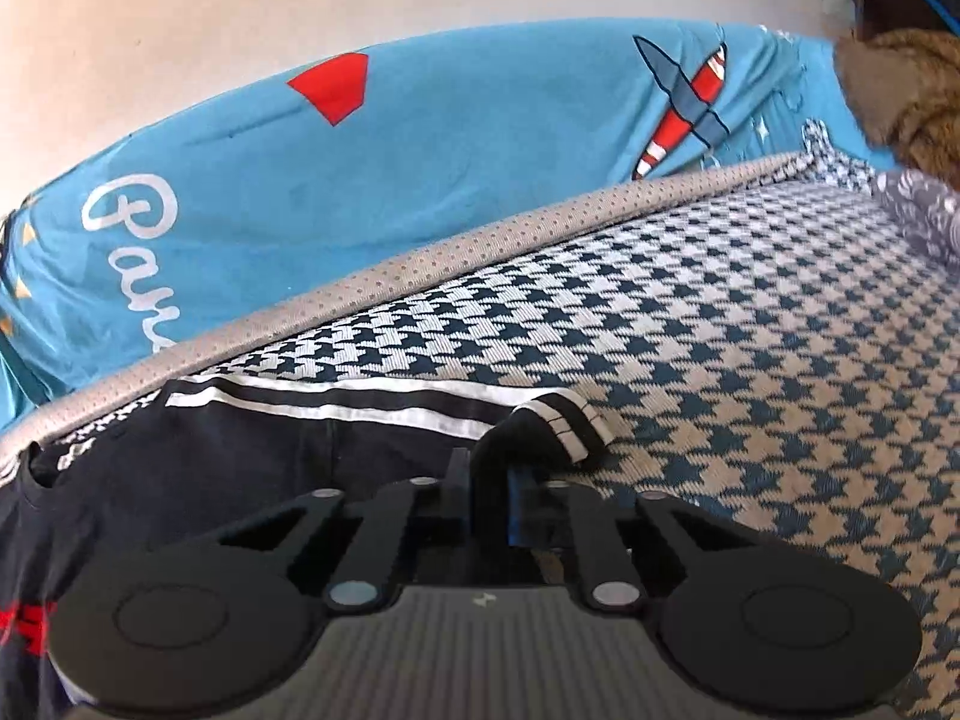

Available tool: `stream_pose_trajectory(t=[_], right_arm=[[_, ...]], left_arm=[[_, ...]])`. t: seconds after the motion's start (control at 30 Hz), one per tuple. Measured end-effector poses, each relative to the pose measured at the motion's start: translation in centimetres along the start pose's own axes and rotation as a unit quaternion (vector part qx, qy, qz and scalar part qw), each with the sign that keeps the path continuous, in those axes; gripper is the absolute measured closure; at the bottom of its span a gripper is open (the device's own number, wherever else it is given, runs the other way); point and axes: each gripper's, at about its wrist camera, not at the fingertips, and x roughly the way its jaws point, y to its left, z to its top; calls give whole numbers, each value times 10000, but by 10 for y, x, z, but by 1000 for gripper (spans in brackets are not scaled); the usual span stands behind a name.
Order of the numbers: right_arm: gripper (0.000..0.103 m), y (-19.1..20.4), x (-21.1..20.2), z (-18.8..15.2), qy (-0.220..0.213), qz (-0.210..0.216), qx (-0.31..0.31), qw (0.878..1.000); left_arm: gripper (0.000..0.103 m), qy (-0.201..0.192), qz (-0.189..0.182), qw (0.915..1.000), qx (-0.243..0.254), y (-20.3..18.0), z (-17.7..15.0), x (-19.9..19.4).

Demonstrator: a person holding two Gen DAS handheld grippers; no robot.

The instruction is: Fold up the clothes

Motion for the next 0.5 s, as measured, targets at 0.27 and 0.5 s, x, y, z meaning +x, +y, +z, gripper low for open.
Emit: stream_pose_trajectory(t=[0.27, 0.5], right_arm=[[98, 14, -13, 21, -853, -426, -170, 9953], [98, 23, 7, 25, -714, -888, -347, 9929]], left_arm=[[0, 54, 29, 10000, -25, 2, 0, 7], [0, 115, 53, 9998, 125, -1, -3, 13]])
